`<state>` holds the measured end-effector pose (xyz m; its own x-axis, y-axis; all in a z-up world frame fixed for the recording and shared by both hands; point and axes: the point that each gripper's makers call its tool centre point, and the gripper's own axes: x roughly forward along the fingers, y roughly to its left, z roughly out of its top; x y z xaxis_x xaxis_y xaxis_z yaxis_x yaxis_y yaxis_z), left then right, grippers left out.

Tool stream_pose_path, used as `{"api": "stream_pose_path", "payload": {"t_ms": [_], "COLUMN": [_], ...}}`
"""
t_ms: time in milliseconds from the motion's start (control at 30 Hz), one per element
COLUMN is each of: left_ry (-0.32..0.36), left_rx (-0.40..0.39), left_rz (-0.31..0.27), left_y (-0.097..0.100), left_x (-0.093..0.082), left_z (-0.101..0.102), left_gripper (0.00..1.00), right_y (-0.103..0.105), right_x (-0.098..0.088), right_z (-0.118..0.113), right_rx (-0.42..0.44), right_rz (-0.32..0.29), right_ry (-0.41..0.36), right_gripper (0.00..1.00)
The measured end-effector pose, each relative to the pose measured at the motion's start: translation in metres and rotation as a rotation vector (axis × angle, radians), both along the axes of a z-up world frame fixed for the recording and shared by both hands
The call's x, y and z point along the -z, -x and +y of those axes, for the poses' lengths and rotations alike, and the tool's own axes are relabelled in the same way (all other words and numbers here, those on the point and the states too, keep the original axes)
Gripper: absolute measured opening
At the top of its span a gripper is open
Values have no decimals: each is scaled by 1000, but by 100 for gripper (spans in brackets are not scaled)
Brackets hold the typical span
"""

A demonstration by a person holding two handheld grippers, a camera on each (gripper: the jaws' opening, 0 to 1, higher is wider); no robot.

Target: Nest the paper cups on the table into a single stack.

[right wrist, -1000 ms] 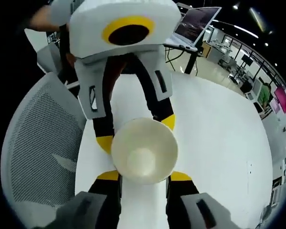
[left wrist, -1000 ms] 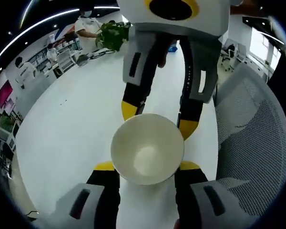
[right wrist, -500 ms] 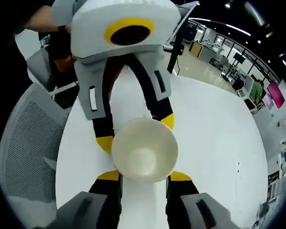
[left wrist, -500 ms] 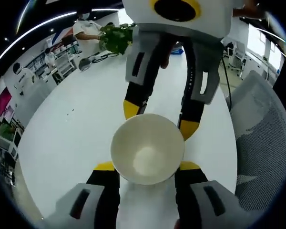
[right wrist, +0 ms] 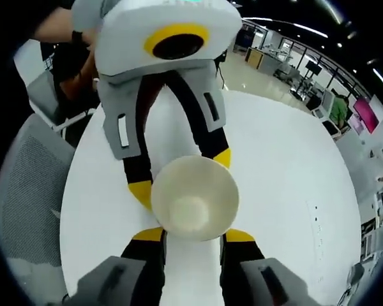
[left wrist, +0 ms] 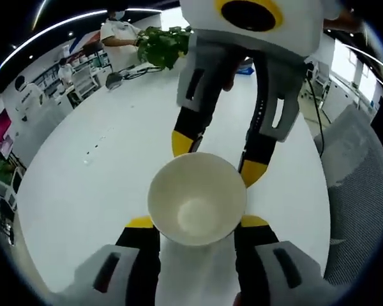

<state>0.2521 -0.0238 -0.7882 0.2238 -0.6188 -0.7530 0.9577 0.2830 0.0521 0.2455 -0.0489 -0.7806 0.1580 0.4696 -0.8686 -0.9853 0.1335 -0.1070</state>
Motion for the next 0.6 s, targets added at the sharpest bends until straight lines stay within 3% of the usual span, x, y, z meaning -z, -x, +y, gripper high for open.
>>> {"api": "stream_pose_path", "payload": {"t_ms": [333, 600], "left_ry": [-8, -21], "left_rx": [0, -35], "left_rz": [-12, -31], "left_y": [-4, -2], "left_x": [-1, -5], "left_z": [4, 16], "left_gripper": [46, 56], "right_y": [1, 3], "right_x": [2, 0], "right_z": [5, -2], "right_rx": [17, 65], "right_rz": [8, -24], "right_ry": [-12, -17], "right_gripper": [32, 47]}}
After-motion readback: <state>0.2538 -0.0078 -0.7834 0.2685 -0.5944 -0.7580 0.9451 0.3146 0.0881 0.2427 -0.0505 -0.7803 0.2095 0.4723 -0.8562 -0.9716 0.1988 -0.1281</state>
